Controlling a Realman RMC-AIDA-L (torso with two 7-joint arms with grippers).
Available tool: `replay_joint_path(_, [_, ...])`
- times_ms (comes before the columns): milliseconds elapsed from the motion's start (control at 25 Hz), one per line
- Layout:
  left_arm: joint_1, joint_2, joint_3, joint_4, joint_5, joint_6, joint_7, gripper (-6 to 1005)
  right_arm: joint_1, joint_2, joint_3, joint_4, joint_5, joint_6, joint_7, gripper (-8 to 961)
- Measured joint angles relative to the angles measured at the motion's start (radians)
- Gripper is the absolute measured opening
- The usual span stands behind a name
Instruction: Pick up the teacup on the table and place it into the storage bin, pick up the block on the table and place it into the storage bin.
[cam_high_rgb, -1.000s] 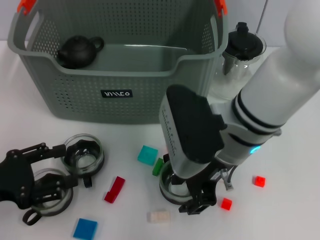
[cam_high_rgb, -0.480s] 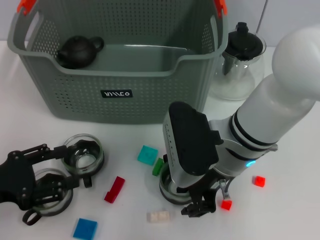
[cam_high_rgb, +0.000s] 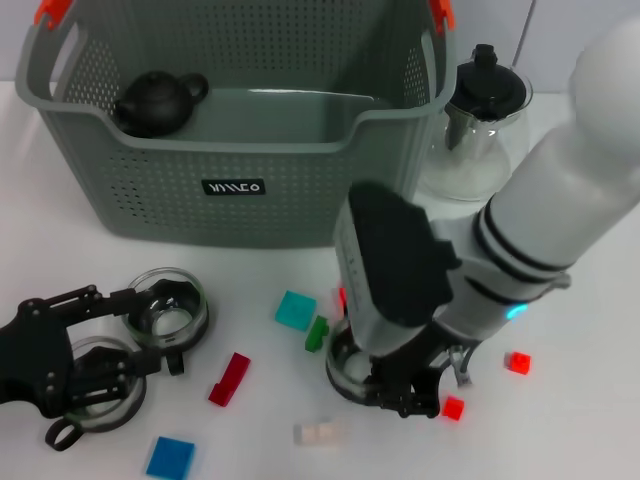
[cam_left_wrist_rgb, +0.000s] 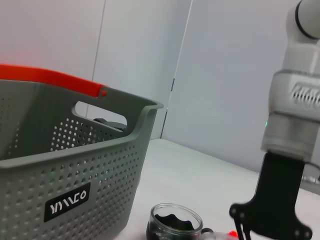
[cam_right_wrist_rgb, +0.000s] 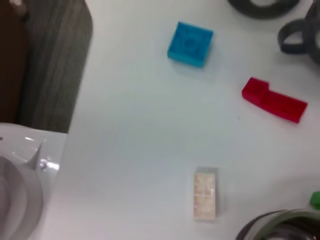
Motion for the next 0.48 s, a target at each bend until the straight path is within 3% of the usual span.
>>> replay_joint_path(240, [0.0, 0.0, -0.002, 0.0, 0.0, 0.001, 0.0, 781, -0.009, -0.003, 0.216, -0.143, 0.004, -0.206, -0.014, 67])
replay_joint_path(480, [0.003, 0.0, -0.002, 0.0, 0.0, 0.001, 0.0, 781, -0.009, -0.005, 0.487, -0.17, 0.152, -0.347, -0.103, 58])
